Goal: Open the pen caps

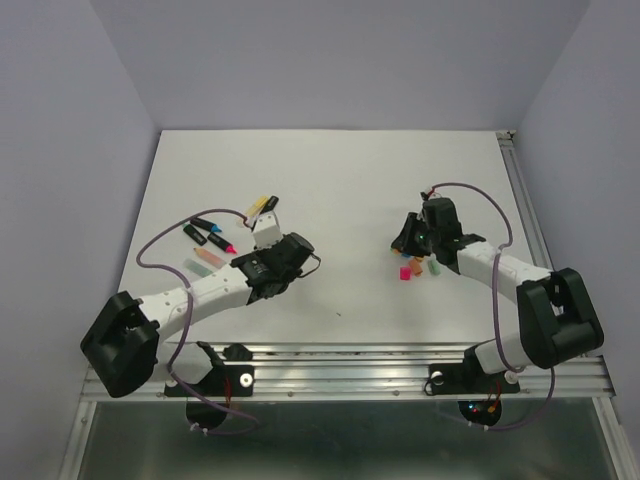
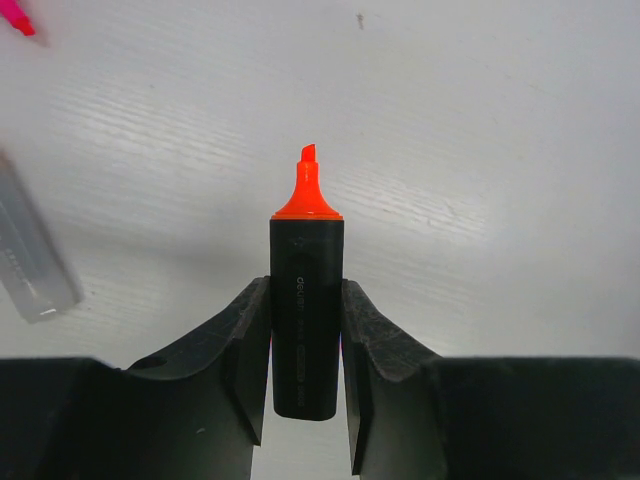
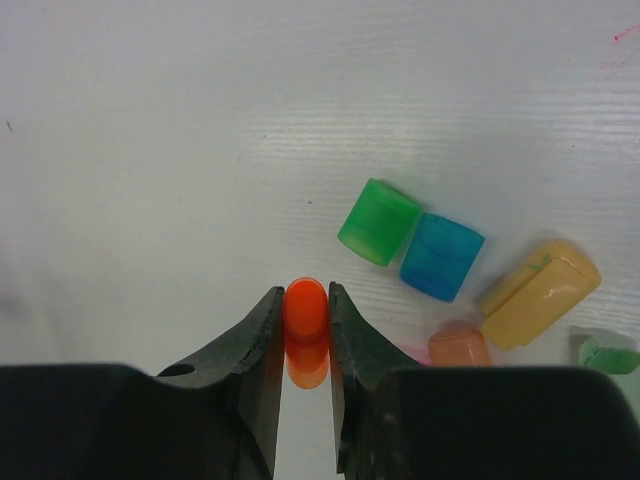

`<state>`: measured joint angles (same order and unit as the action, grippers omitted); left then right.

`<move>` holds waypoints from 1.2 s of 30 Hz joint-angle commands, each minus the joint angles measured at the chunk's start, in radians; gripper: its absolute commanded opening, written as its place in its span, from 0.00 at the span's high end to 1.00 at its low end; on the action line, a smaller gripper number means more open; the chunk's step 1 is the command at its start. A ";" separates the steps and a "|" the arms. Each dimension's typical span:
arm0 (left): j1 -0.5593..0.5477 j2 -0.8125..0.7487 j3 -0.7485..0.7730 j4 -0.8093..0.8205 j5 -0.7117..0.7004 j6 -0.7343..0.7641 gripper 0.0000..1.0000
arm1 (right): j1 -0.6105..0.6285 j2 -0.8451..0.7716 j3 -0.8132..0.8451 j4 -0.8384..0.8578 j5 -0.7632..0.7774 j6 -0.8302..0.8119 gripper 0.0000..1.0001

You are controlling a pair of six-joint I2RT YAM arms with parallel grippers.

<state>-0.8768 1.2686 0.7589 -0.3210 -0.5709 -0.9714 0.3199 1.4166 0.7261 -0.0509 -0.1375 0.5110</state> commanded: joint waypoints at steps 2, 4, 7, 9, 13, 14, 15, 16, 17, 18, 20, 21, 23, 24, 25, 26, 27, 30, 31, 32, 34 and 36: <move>0.087 0.006 -0.016 -0.093 0.006 -0.046 1.00 | 0.038 0.027 0.010 -0.029 0.016 -0.075 0.91; 0.099 0.011 -0.016 -0.101 0.013 -0.050 1.00 | 0.048 0.053 0.022 -0.040 0.025 -0.081 0.91; 0.127 0.023 -0.018 -0.101 0.016 -0.053 1.00 | 0.071 0.091 0.055 -0.084 0.070 -0.089 0.91; 0.140 0.031 -0.009 -0.119 0.014 -0.058 1.00 | 0.082 0.102 0.062 -0.115 0.084 -0.085 0.91; 0.157 0.029 -0.003 -0.142 -0.001 -0.063 1.00 | 0.094 0.091 0.053 -0.113 0.095 -0.080 0.73; 0.162 0.028 -0.003 -0.144 -0.001 -0.061 1.00 | 0.096 0.084 0.053 -0.115 0.098 -0.078 0.68; 0.170 0.026 -0.006 -0.139 0.003 -0.053 1.00 | 0.096 0.075 0.052 -0.115 0.104 -0.075 0.66; 0.173 0.025 -0.007 -0.138 0.005 -0.052 1.00 | 0.096 0.070 0.052 -0.118 0.107 -0.074 0.62; 0.174 0.025 -0.009 -0.139 0.005 -0.053 1.00 | 0.096 0.065 0.052 -0.119 0.111 -0.072 0.54; 0.180 0.026 -0.010 -0.138 0.012 -0.050 1.00 | 0.097 0.061 0.052 -0.124 0.119 -0.066 0.51; 0.185 0.028 -0.013 -0.138 0.017 -0.052 1.00 | 0.097 0.050 0.050 -0.130 0.131 -0.074 0.42; 0.188 0.028 -0.013 -0.138 0.017 -0.052 1.00 | 0.099 0.042 0.050 -0.132 0.131 -0.074 0.41; 0.196 0.028 -0.013 -0.145 0.014 -0.050 1.00 | 0.099 0.010 0.042 -0.124 0.131 -0.075 0.35; 0.200 0.026 -0.010 -0.151 0.009 -0.050 1.00 | 0.099 -0.005 0.038 -0.122 0.131 -0.080 0.33; 0.211 0.026 -0.007 -0.156 0.008 -0.050 1.00 | 0.099 -0.046 0.027 -0.118 0.131 -0.080 0.31; 0.217 0.022 -0.006 -0.159 0.005 -0.046 1.00 | 0.099 -0.070 0.021 -0.101 0.128 -0.080 0.26; 0.222 0.021 -0.006 -0.161 0.005 -0.041 1.00 | 0.099 -0.127 0.001 -0.092 0.109 -0.084 0.23; 0.257 0.021 -0.004 -0.156 0.006 -0.026 0.98 | 0.099 -0.218 -0.030 -0.040 0.066 -0.081 0.06; 0.263 0.023 -0.004 -0.153 0.006 -0.021 0.98 | 0.099 -0.249 -0.039 -0.030 0.055 -0.078 0.03; 0.284 0.028 -0.004 -0.147 0.005 -0.013 0.97 | 0.097 -0.301 -0.051 -0.021 0.046 -0.083 0.00; 0.302 0.038 -0.003 -0.135 0.005 0.009 0.97 | 0.097 -0.341 -0.059 -0.020 0.032 -0.086 0.00; 0.326 0.052 0.005 -0.122 0.009 0.039 0.94 | 0.097 -0.387 -0.060 -0.036 0.047 -0.086 0.00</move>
<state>-0.5858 1.3048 0.7525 -0.4458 -0.5323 -0.9863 0.4129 1.0969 0.6956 -0.1287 -0.0765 0.4404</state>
